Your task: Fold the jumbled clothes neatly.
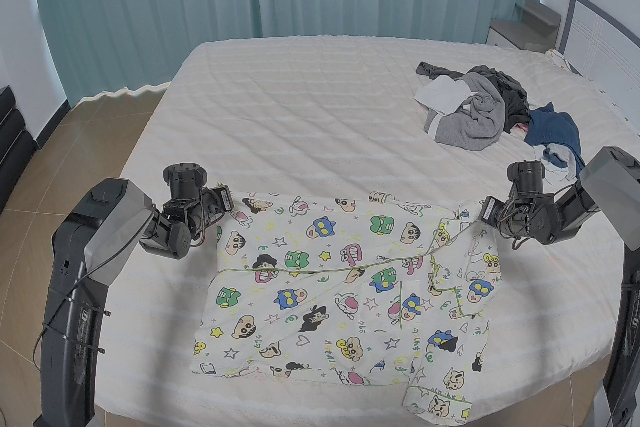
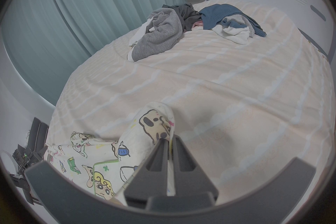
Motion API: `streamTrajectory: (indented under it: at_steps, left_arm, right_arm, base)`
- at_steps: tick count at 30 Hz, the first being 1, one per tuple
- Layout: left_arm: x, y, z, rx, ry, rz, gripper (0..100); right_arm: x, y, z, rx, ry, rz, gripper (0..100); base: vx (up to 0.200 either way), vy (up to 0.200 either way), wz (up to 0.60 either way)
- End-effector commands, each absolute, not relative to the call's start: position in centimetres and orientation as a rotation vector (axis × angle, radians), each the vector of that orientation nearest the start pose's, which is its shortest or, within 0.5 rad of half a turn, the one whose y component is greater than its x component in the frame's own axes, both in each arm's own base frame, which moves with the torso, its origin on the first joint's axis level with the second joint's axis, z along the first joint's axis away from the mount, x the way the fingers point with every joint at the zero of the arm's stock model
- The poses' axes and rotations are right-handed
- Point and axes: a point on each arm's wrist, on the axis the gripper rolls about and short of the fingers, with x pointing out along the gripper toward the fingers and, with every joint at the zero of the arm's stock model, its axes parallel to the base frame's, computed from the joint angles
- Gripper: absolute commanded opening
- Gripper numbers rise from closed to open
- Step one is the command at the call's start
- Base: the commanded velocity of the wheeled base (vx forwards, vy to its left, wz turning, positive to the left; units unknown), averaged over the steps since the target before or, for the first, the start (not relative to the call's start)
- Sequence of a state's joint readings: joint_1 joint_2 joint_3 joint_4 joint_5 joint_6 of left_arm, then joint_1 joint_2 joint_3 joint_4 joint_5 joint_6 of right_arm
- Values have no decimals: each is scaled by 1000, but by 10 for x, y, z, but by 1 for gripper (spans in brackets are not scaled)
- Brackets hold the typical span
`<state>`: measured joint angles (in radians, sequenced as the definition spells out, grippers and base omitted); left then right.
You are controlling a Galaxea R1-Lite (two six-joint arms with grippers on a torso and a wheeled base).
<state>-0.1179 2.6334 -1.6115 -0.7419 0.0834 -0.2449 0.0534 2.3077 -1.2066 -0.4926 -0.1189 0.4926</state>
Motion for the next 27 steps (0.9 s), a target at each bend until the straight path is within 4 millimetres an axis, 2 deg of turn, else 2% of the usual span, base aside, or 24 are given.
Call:
streamTrajectory:
  at_steps: [1, 14, 15, 22, 24, 25, 27]
  left_arm:
    - [513, -63, 8, -215, 281, -8, 0]
    - [514, -66, 8, -213, 291, -13, 0]
    - [514, -66, 7, -211, 303, -10, 100]
    - [515, -65, 14, -215, 277, 1, 100]
    - [514, -61, 23, -216, 270, 10, 100]
    - [510, -57, 39, -223, 256, 14, 100]
    - [508, -55, 43, -225, 259, 14, 100]
  right_arm:
    - [432, 19, 40, 424, 580, -213, 0]
    - [434, 15, 40, 423, 581, -225, 0]
    - [433, 15, 39, 422, 587, -225, 100]
    - [430, 18, 41, 417, 586, -217, 100]
    - [427, 18, 45, 418, 581, -216, 100]
    - [423, 18, 49, 419, 581, -213, 100]
    - [422, 17, 49, 419, 582, -213, 100]
  base:
    - [0, 0, 0]
    - [0, 0, 0]
    - [0, 0, 0]
    - [0, 0, 0]
    - [0, 0, 0]
    - [0, 0, 0]
    - [0, 0, 0]
